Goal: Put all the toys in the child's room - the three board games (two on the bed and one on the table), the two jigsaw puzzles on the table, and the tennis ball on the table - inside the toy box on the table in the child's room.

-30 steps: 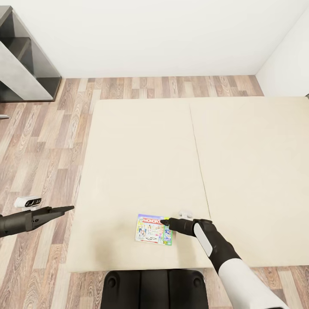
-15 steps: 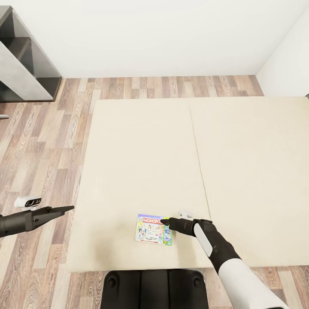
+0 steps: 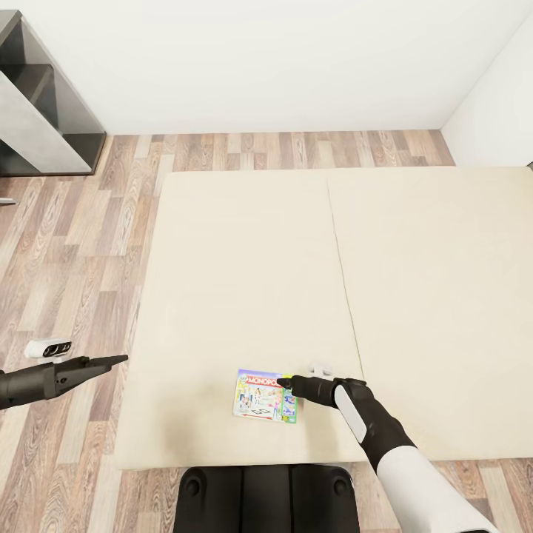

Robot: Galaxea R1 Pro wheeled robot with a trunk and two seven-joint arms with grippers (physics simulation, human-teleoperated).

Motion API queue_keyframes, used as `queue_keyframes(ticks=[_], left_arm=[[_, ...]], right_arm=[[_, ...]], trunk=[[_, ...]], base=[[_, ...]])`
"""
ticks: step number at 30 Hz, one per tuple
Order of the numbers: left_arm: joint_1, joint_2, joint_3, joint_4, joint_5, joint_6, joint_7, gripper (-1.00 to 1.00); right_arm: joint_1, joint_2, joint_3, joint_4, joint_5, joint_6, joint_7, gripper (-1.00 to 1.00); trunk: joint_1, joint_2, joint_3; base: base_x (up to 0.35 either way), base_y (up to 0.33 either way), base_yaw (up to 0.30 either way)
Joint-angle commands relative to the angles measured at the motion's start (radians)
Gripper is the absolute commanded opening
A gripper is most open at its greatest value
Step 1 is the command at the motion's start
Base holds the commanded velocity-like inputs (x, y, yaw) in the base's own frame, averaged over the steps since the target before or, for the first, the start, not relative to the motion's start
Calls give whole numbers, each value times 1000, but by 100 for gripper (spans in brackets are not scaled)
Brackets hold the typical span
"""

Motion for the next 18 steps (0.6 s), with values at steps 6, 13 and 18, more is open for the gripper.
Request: queue_keyframes(ticks=[6, 13, 18], left_arm=[[0, 0, -1, 0, 0, 11, -4, 100], [0, 0, -1, 0, 0, 11, -4, 100], [0, 0, -1, 0, 0, 11, -4, 100]], right_arm=[[0, 0, 0, -1, 0, 5, 1, 100], [0, 0, 0, -1, 0, 5, 1, 100], [0, 0, 0, -1, 0, 5, 1, 100]], trunk=[[1, -2, -1], [1, -2, -1], [1, -2, -1]], base=[[0, 0, 0], [0, 10, 0], [0, 87, 0]])
